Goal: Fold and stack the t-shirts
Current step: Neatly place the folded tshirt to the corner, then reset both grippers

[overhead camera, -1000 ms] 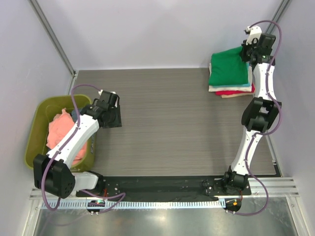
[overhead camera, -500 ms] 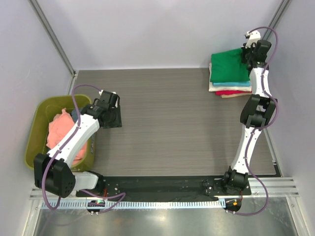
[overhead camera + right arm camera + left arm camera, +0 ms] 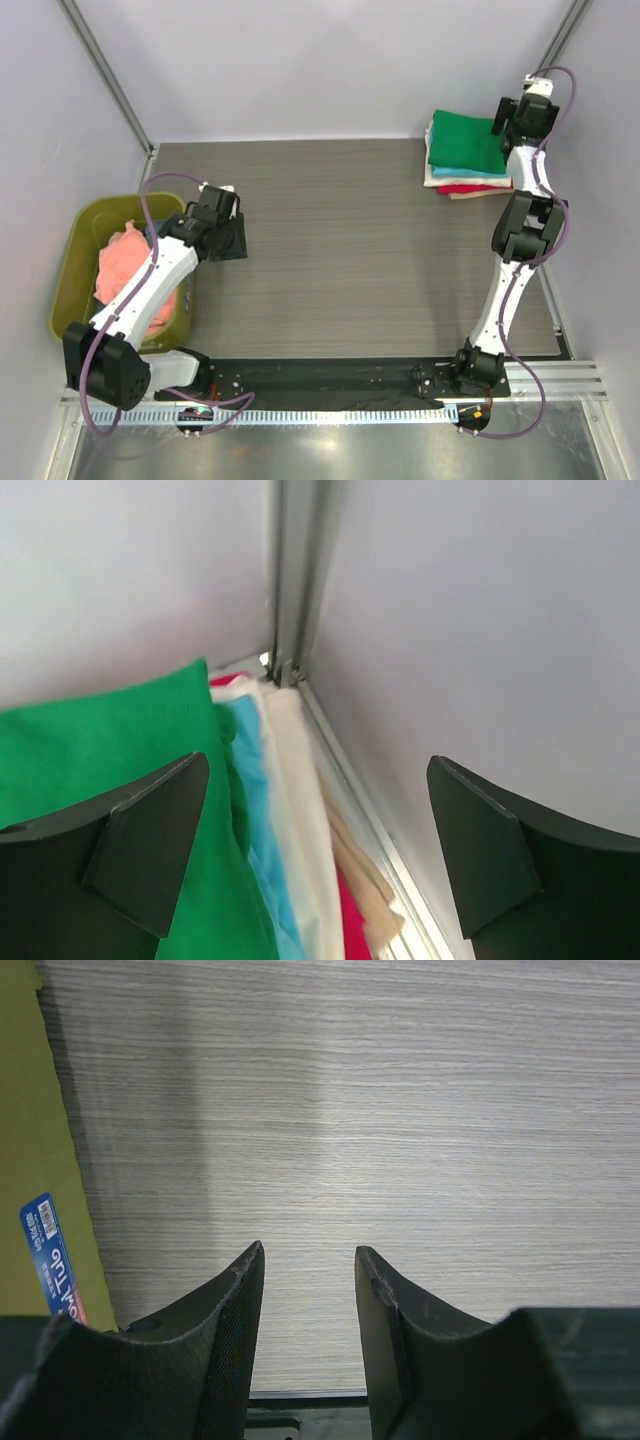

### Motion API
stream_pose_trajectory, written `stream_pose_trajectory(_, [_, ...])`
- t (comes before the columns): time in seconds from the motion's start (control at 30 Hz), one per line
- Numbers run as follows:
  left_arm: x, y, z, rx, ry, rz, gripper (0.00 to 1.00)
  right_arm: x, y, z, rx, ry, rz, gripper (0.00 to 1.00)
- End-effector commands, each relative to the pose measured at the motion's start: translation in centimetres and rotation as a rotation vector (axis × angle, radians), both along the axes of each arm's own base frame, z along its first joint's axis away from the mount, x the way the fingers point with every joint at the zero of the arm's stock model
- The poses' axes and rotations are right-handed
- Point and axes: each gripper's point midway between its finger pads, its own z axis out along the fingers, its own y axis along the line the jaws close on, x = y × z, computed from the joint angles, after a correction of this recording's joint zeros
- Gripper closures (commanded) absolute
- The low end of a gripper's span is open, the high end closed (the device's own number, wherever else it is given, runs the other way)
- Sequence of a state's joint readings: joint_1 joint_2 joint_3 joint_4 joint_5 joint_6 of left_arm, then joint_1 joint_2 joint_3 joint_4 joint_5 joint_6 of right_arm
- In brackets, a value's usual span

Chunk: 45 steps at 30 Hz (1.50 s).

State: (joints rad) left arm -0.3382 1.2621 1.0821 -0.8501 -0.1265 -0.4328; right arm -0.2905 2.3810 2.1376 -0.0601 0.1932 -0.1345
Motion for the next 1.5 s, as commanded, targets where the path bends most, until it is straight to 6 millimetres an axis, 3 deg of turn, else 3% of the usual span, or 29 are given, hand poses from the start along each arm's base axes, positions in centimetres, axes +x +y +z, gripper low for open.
stream_pose_trajectory(0.0, [0.3,-0.4,2.3,-0.041,-0.077,-0.026,0.57,-5.0,-0.9,19.6,0.009,-0.429,-0.179,0.03])
stream_pose_trajectory(0.03, [0.2,-0.4,2.4,-0.044,-0.079,-0.027,0.57,-5.0,0.3,19.7,0.092,-0.456,-0.141,0.01])
stream_pose_trajectory(0.1, [0.2,-0.4,2.7,-0.052,-0.093,-0.027,0.57,-6.0,2.5,21.6,0.197,-0.514,-0.081,0.00])
stream_pose_trajectory(0.17, [0.2,-0.4,3.2,-0.058,-0.110,-0.027,0.57,-7.7,6.2,23.7,0.365,-0.582,0.021,0.00])
stream_pose_trajectory(0.3, [0.0,-0.4,3.7,-0.062,-0.133,-0.028,0.57,-11.5,13.2,24.1,0.533,-0.634,0.132,0.00])
stream_pose_trajectory(0.33, [0.0,-0.3,3.7,-0.061,-0.133,-0.026,0.57,-11.6,17.6,21.3,0.551,-0.561,0.175,0.00])
stream_pose_trajectory(0.37, [-0.1,-0.4,3.9,-0.068,-0.141,-0.026,0.57,-13.5,19.4,22.8,0.521,-0.585,0.188,0.00])
stream_pose_trajectory(0.4, [-0.1,-0.3,4.0,-0.066,-0.146,-0.024,0.57,-14.2,21.8,22.0,0.472,-0.545,0.222,0.00])
stream_pose_trajectory(0.43, [-0.1,-0.2,4.0,-0.064,-0.147,-0.023,0.56,-15.1,27.4,19.3,0.481,-0.473,0.306,0.00])
stream_pose_trajectory(0.47, [-0.1,-0.2,4.2,-0.066,-0.156,-0.023,0.56,-16.5,30.1,19.5,0.485,-0.466,0.365,0.00])
stream_pose_trajectory(0.5, [-0.1,-0.2,4.3,-0.063,-0.157,-0.021,0.56,-17.2,32.8,18.3,0.510,-0.424,0.428,0.00])
stream_pose_trajectory(0.53, [-0.1,-0.1,4.3,-0.063,-0.159,-0.021,0.56,-18.0,34.9,15.8,0.522,-0.351,0.476,0.00])
stream_pose_trajectory(0.57, [-0.1,0.0,4.3,-0.059,-0.157,-0.015,0.56,-19.5,39.1,14.7,0.542,-0.294,0.569,0.00])
stream_pose_trajectory(0.6, [-0.2,0.1,4.3,-0.056,-0.160,-0.014,0.56,-20.4,40.6,13.4,0.539,-0.249,0.599,0.00])
stream_pose_trajectory(0.63, [-0.1,0.2,4.3,-0.051,-0.163,-0.012,0.56,-21.5,41.7,10.8,0.508,-0.170,0.608,0.00])
stream_pose_trajectory(0.67, [-0.1,0.3,4.4,-0.050,-0.167,-0.007,0.56,-23.1,44.2,9.6,0.494,-0.127,0.655,0.00])
stream_pose_trajectory(0.7, [-0.2,0.3,4.6,-0.050,-0.175,-0.005,0.55,-24.5,44.9,7.3,0.473,-0.065,0.666,0.00])
stream_pose_trajectory(0.8, [-0.1,0.8,5.1,-0.040,-0.198,0.010,0.53,-27.9,46.6,4.2,0.450,0.030,0.685,0.00])
stream_pose_trajectory(0.83, [-0.2,0.9,5.2,-0.036,-0.203,0.018,0.48,-29.2,46.4,1.8,0.443,0.096,0.684,0.00])
stream_pose_trajectory(0.9, [-0.2,1.4,5.4,-0.019,-0.214,0.038,0.43,-31.2,47.0,0.0,0.510,0.144,0.701,0.00])
stream_pose_trajectory(1.0, [-0.2,2.4,5.6,0.016,-0.229,0.079,0.15,-35.2,47.7,-4.1,0.623,0.227,0.776,0.00])
stream_pose_trajectory(1.03, [-0.2,2.8,5.6,0.024,-0.232,0.099,0.00,-35.8,48.3,-3.8,0.659,0.214,0.806,0.00])
stream_pose_trajectory(1.2, [-0.1,3.8,5.1,0.070,-0.206,0.137,0.00,-38.7,49.7,-6.4,0.749,0.306,0.858,0.01])
stream_pose_trajectory(1.47, [0.1,3.6,4.8,0.061,-0.199,0.129,0.00,-39.2,51.6,-7.0,0.746,0.332,0.928,0.00])
